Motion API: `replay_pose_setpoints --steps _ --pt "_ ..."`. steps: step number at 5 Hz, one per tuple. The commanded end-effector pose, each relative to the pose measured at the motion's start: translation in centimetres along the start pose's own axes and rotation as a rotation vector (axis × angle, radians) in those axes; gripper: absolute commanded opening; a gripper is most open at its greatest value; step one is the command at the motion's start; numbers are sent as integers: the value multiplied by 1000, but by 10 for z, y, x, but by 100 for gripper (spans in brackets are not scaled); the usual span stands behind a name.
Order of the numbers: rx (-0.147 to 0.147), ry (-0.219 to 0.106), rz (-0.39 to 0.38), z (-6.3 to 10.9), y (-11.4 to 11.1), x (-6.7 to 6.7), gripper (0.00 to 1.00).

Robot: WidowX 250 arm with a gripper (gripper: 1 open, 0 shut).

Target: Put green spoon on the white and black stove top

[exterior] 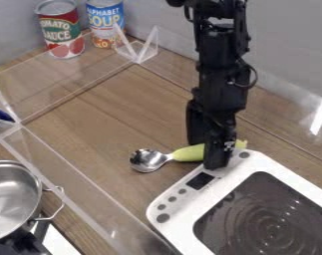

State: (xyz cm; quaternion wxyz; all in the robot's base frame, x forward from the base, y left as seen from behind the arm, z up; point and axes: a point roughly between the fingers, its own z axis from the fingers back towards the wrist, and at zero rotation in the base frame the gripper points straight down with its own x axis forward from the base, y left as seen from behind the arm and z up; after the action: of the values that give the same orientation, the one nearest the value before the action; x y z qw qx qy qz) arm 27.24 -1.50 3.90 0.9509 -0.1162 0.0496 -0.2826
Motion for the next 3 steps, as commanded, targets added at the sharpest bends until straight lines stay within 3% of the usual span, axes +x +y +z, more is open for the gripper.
replay_pose_setpoints --steps 1,2,3 --pt "-5 -20 -10 4 0 3 0" --pt "12 -15 -26 9 3 1 0" --pt "13 -8 -33 8 8 -1 100"
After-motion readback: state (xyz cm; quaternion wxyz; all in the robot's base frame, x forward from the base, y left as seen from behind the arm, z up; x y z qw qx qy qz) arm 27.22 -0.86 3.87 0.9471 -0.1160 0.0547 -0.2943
